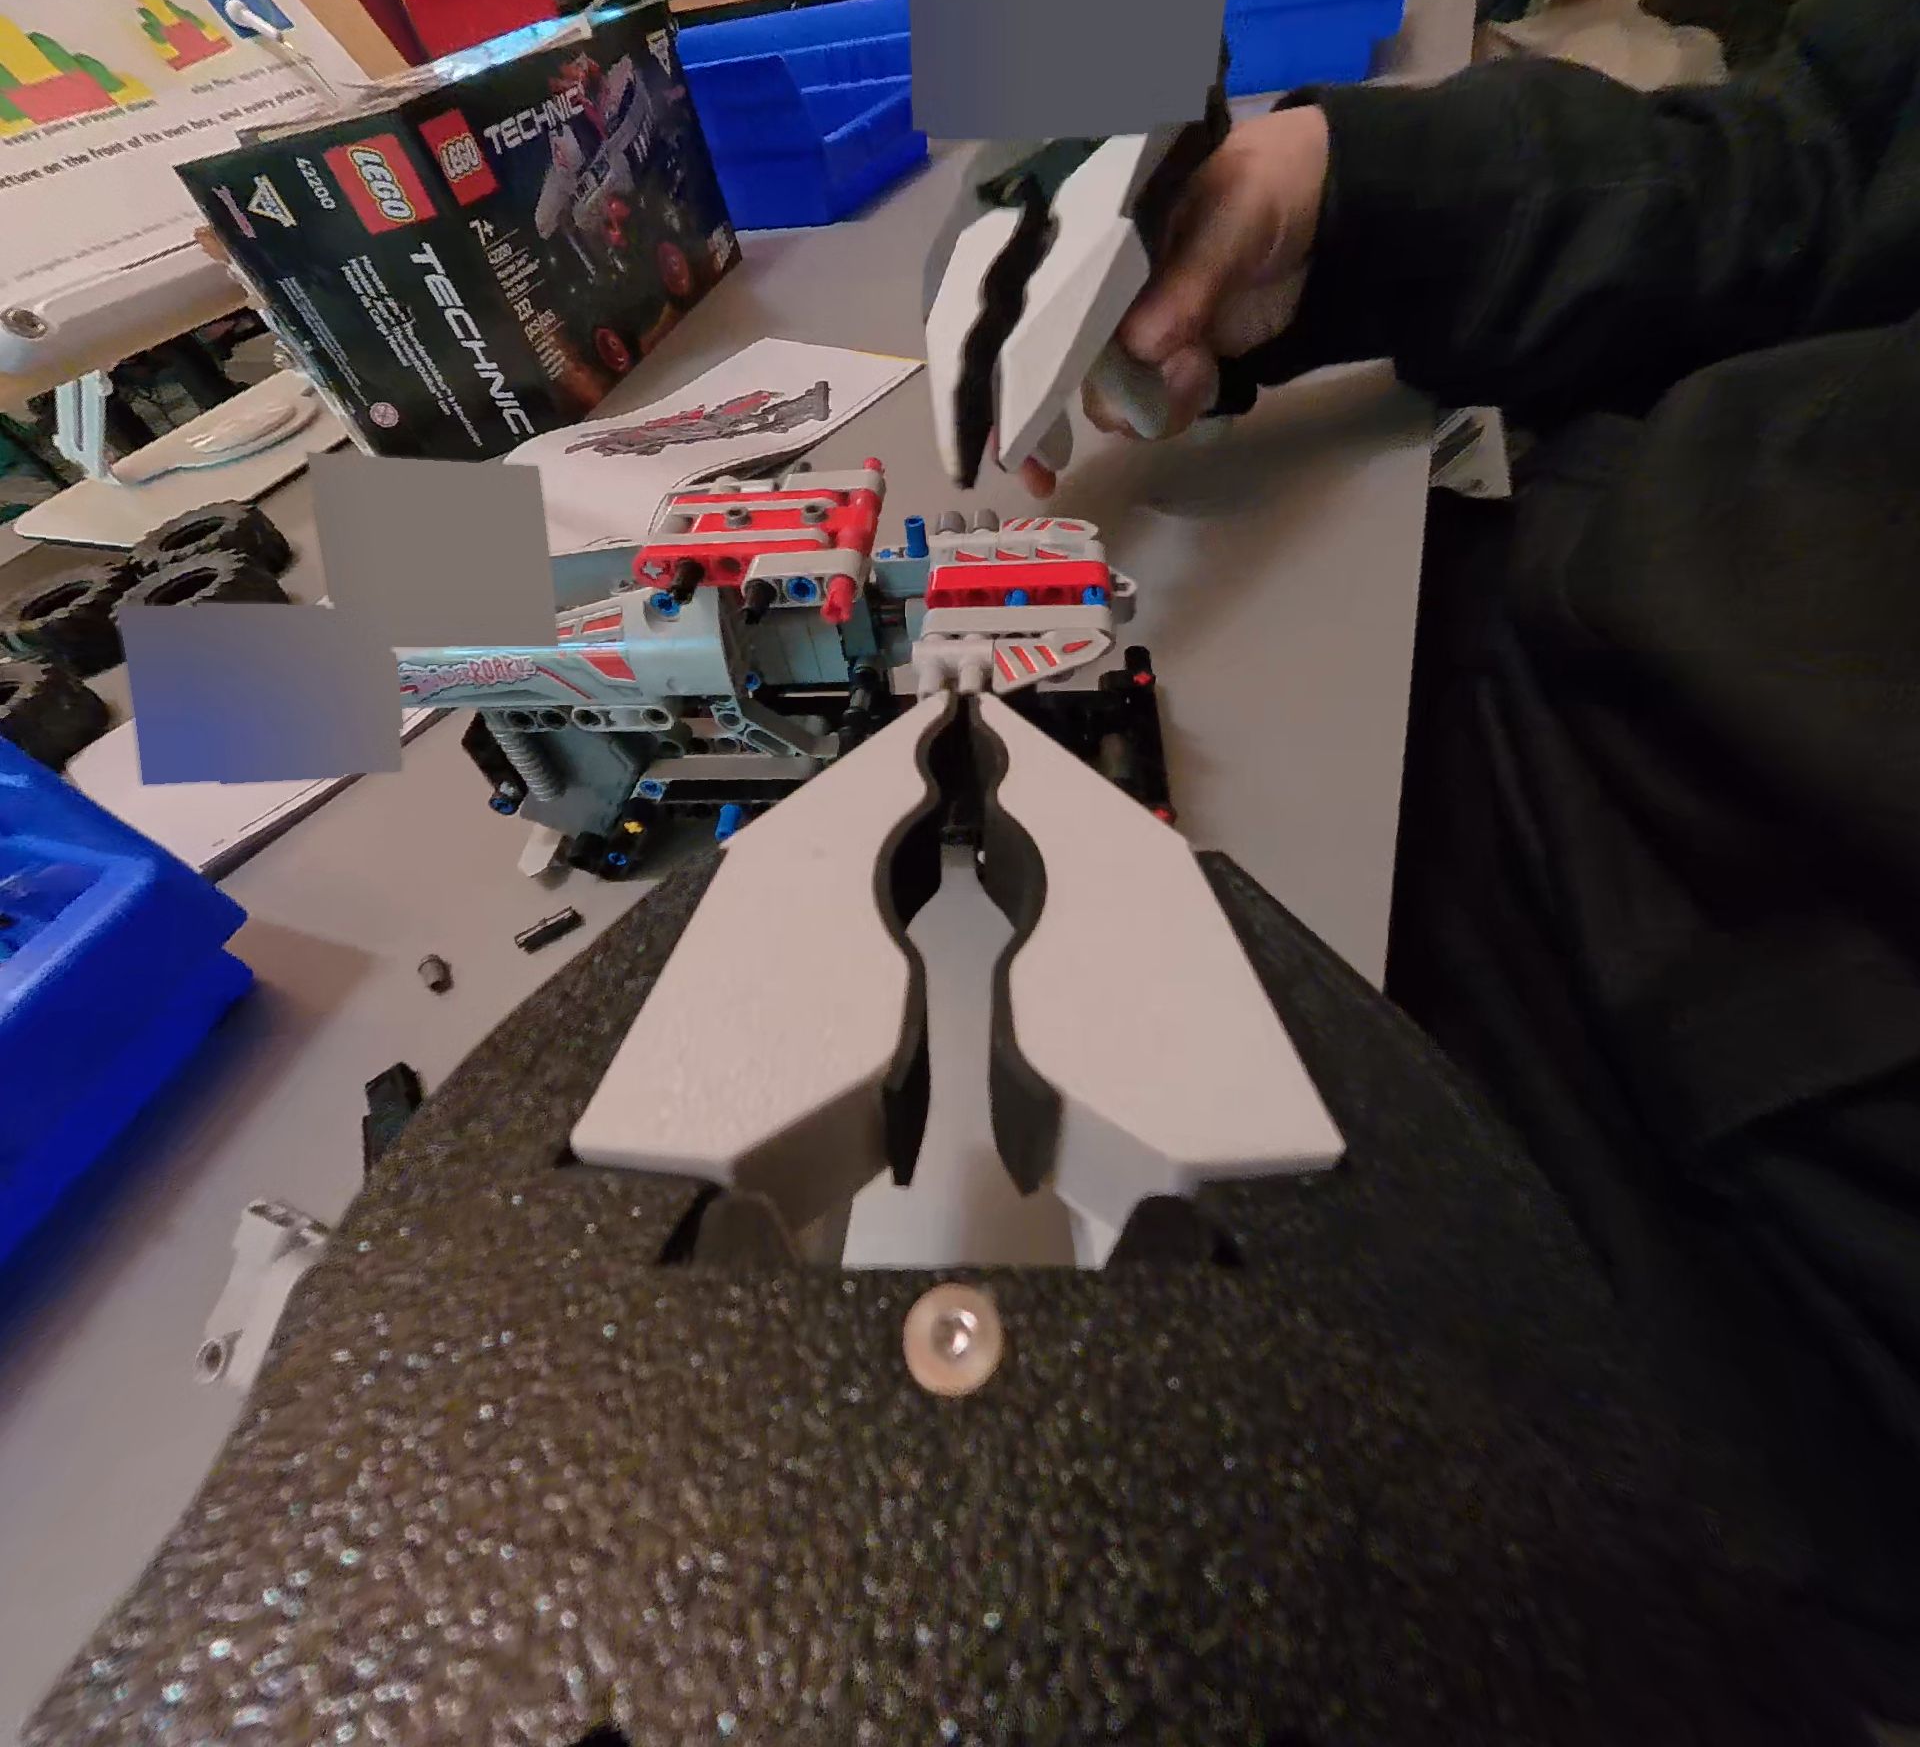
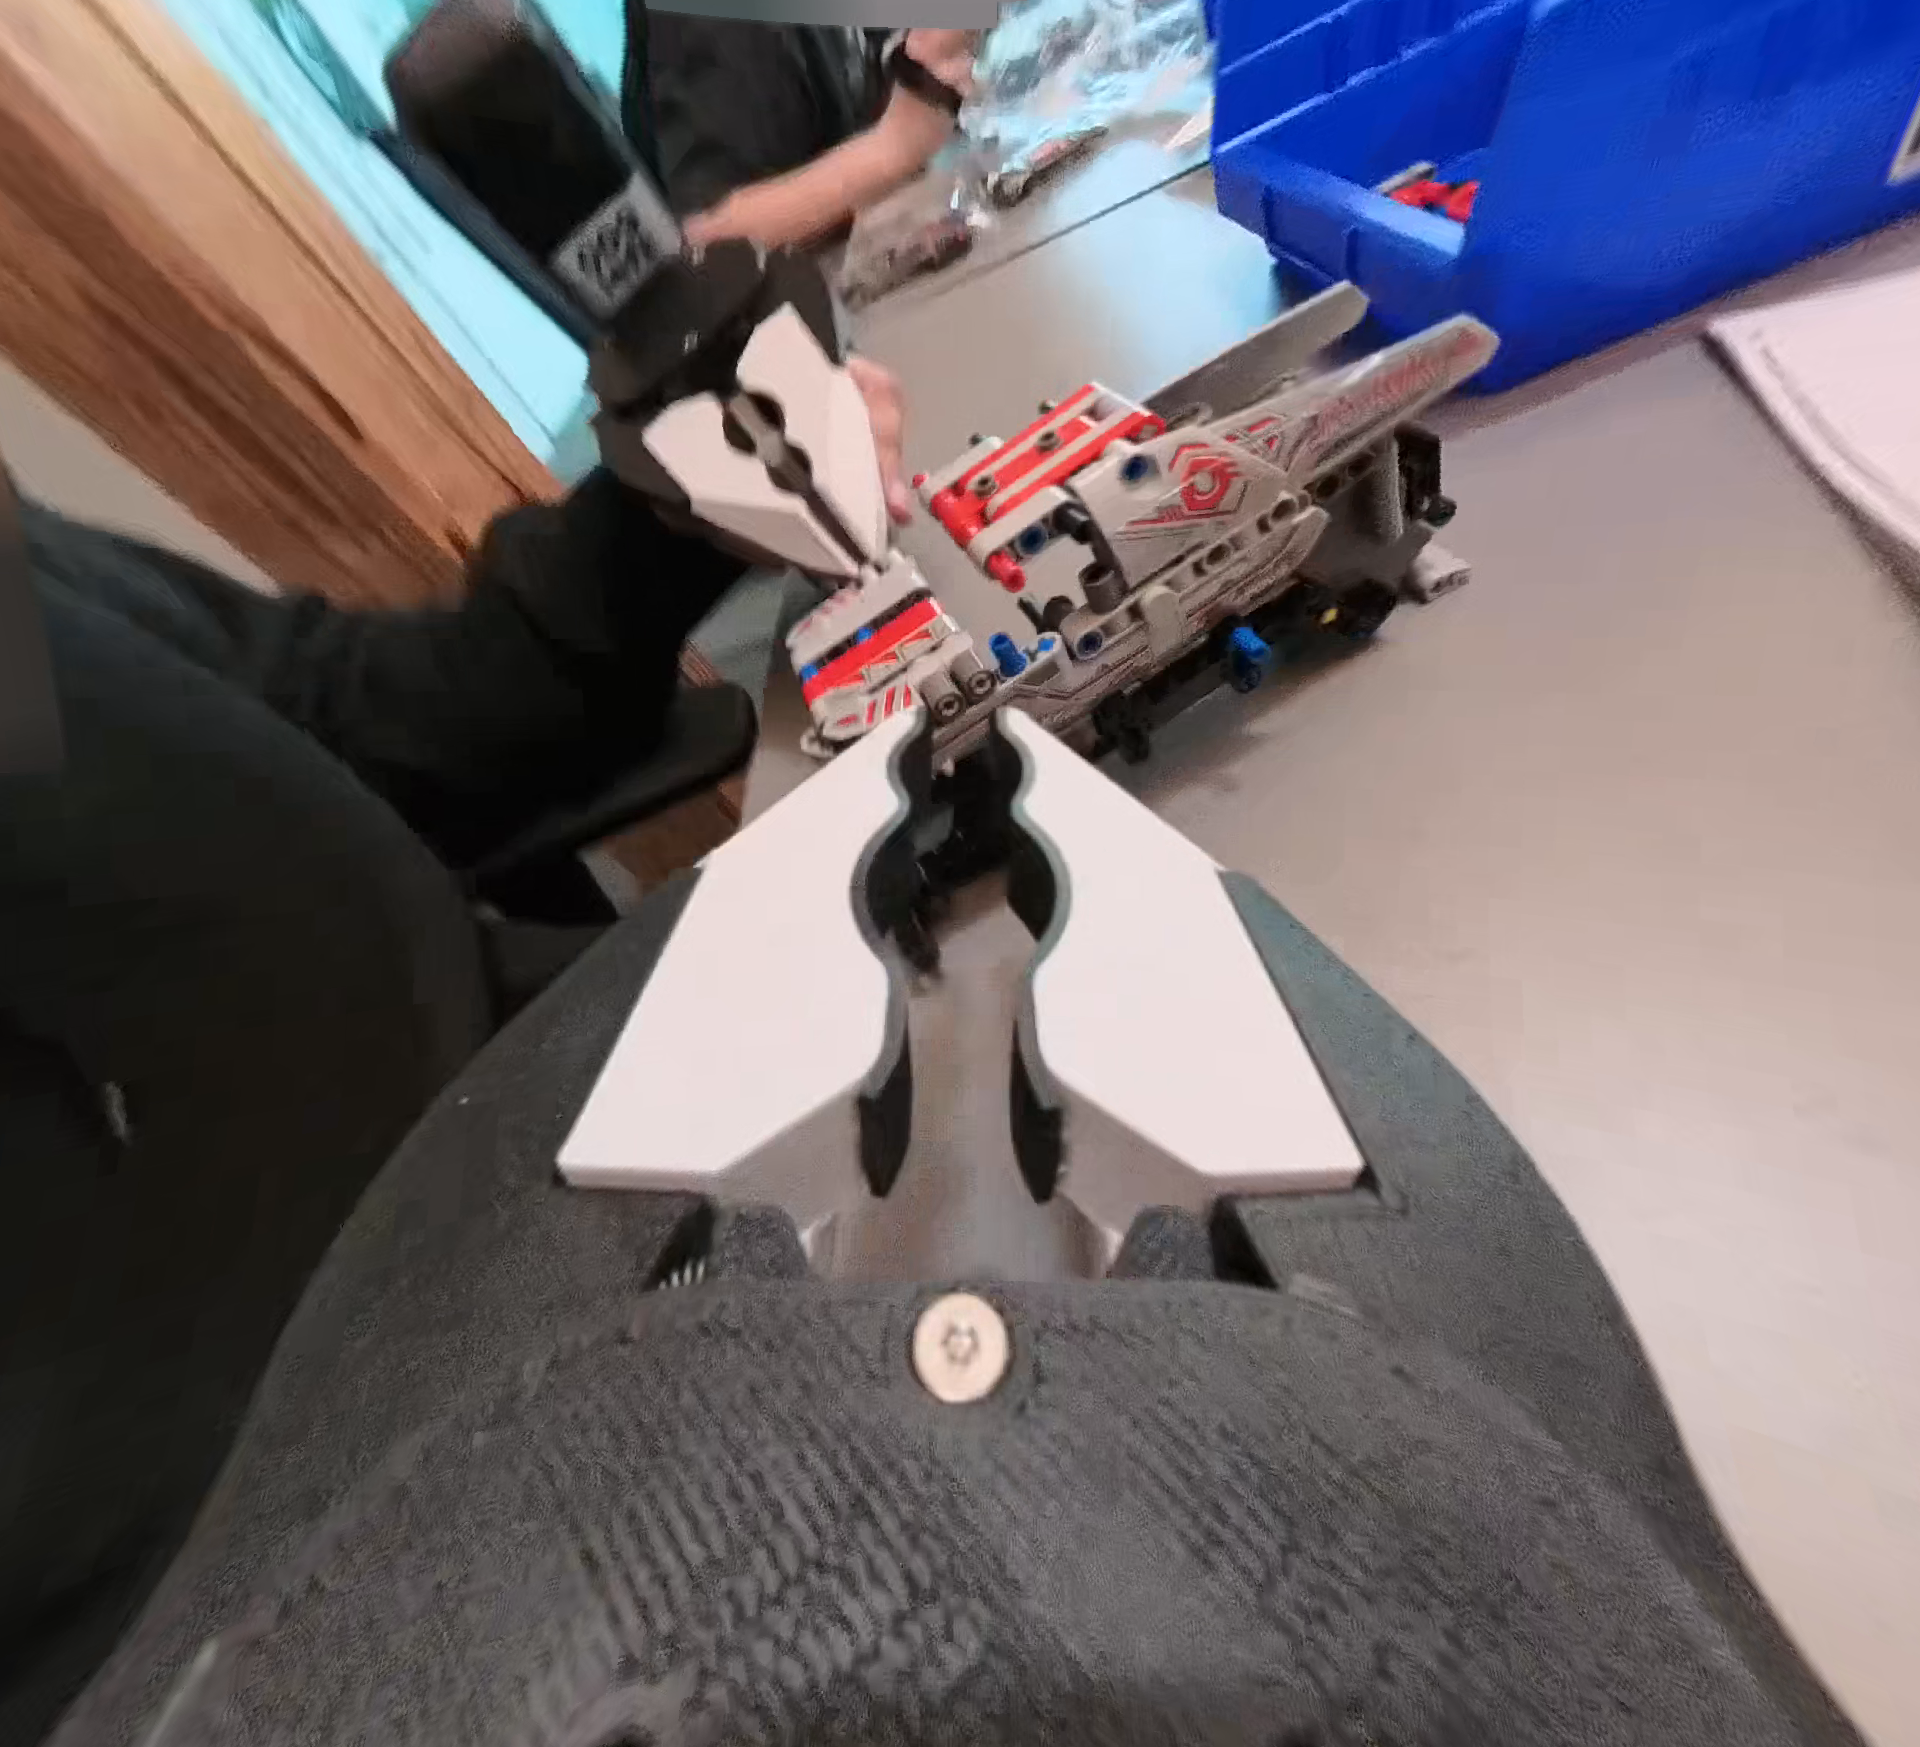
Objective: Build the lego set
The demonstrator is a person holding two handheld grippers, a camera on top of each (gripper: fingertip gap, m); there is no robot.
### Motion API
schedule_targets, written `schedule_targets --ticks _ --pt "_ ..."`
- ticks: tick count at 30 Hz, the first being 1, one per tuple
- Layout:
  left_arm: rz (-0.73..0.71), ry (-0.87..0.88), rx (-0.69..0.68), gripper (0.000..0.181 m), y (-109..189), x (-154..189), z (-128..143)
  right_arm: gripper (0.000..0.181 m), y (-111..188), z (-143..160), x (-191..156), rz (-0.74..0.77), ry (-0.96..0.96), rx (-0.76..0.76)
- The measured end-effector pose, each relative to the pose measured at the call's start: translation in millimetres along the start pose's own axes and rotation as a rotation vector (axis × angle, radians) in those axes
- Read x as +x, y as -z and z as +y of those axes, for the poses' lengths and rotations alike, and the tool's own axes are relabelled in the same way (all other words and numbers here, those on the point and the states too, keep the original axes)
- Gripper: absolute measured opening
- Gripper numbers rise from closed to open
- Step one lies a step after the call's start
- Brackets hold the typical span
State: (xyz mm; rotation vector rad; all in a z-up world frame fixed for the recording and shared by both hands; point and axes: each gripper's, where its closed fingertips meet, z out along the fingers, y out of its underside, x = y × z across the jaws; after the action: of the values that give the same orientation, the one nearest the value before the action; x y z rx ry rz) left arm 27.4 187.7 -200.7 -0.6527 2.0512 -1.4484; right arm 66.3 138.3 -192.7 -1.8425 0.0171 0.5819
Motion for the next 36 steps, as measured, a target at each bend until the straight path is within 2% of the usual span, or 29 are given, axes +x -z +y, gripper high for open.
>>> schedule_targets --ticks 4,8,13,16,18,21,23,26,27,32,36 --pt "0.012 0.020 -0.015 0.000 0 4 1 0.040 -9 14 -4 -0.070 -0.240 -0.036" --pt "-0.054 -0.020 -0.038 0.009 6 -3 4 0.040 -6 15 7 0.005 -0.347 -0.001" --pt "-0.033 -0.033 0.000 0.021 3 2 1 0.048 -5 12 -4 -0.067 -0.505 0.030" --pt "-0.033 -0.038 0.008 0.023 4 2 0 0.041 -9 8 -8 -0.102 -0.573 0.073" --pt "-0.032 -0.042 0.010 0.023 4 3 -1 0.047 -11 0 -3 -0.039 -0.457 0.136" --pt "-0.032 -0.051 0.004 0.023 3 4 0 0.043 -12 6 -8 0.066 -0.100 0.072" --pt "-0.027 -0.058 -0.006 0.024 1 5 1 0.041 -12 1 -14 0.086 0.037 0.090" --pt "-0.023 -0.064 -0.020 0.027 -2 6 2 0.038 -15 13 -9 0.133 0.112 -0.016" --pt "-0.022 -0.069 -0.024 0.027 -3 6 3 0.030 -17 17 -11 0.115 0.123 -0.045" --pt "-0.015 -0.068 -0.028 0.026 -4 7 3 0.037 -15 11 -9 0.116 0.236 -0.034" --pt "-0.009 -0.052 -0.025 0.025 -6 7 2 0.038 -16 10 -12 0.057 0.303 -0.037"
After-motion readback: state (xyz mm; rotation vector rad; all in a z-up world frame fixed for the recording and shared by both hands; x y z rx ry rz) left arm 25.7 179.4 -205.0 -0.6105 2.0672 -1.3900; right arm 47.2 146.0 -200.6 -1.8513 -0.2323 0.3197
